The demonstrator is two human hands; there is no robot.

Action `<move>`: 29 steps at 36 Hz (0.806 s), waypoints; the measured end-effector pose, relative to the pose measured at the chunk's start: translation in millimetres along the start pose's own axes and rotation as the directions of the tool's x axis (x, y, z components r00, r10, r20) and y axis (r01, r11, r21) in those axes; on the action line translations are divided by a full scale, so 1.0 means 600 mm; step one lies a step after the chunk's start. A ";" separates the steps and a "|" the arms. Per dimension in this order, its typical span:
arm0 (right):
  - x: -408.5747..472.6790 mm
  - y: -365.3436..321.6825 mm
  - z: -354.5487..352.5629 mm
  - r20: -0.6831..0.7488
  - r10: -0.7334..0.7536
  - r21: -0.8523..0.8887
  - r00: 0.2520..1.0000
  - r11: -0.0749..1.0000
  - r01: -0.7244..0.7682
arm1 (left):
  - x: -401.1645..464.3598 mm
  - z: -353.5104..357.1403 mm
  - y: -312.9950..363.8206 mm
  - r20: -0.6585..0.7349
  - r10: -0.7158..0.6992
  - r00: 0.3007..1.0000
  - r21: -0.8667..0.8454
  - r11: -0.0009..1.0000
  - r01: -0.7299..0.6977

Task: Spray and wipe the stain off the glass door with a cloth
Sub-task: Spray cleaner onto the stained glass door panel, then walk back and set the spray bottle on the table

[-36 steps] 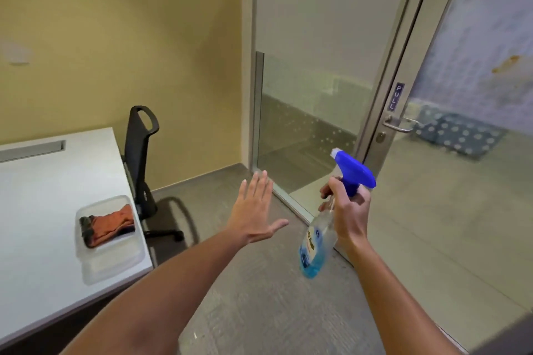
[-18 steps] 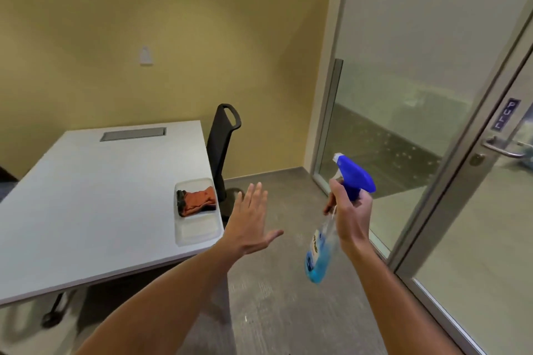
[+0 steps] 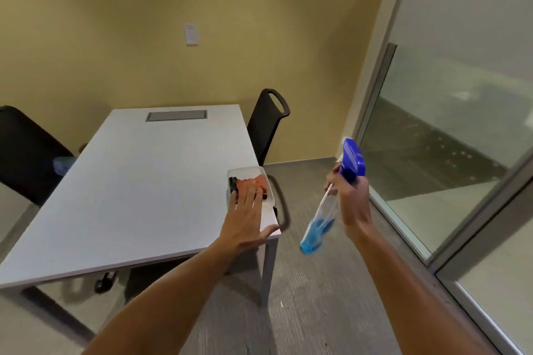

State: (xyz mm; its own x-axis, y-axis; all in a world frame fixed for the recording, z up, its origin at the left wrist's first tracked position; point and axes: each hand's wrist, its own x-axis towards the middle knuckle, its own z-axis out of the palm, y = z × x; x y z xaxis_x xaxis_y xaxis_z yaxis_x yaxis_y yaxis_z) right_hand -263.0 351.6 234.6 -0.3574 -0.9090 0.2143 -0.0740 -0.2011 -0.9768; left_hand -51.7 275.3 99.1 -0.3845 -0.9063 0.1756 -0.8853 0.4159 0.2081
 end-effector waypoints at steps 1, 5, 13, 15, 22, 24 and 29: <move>0.002 0.002 0.018 0.003 0.003 -0.005 1.000 1.000 -0.003 | 0.000 0.002 -0.018 0.003 -0.008 1.000 0.000 1.000 0.008; 0.012 0.014 0.083 -0.010 0.006 -0.023 1.000 1.000 -0.006 | -0.001 0.000 -0.080 0.015 -0.038 0.999 -0.006 0.999 0.038; 0.037 0.050 0.209 0.007 0.060 -0.058 0.998 0.997 -0.060 | -0.018 0.009 -0.190 0.026 -0.113 0.993 -0.008 0.993 0.114; 0.046 0.066 0.235 0.014 0.065 -0.058 0.998 0.996 -0.064 | -0.020 0.015 -0.214 0.053 -0.139 0.989 0.010 0.990 0.139; 0.078 0.105 0.323 0.026 0.116 -0.054 0.993 0.992 -0.115 | -0.018 0.019 -0.271 0.133 -0.218 0.967 0.092 0.974 0.207; 0.090 0.116 0.345 0.042 0.116 -0.078 0.992 0.991 -0.112 | -0.015 0.025 -0.284 0.136 -0.234 0.963 0.090 0.971 0.223; 0.128 0.151 0.395 0.129 0.114 -0.121 0.985 0.988 -0.099 | 0.006 0.045 -0.319 0.112 -0.249 0.962 0.085 0.967 0.240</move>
State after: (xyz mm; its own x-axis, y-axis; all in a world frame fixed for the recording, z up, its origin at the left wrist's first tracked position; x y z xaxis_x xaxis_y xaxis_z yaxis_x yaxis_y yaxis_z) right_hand -76.4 177.0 163.9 -0.2405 -0.9655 0.1000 -0.1503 -0.0647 -0.9865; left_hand 109.3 190.2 34.2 -0.1788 -0.9838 0.0095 -0.9707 0.1780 0.1616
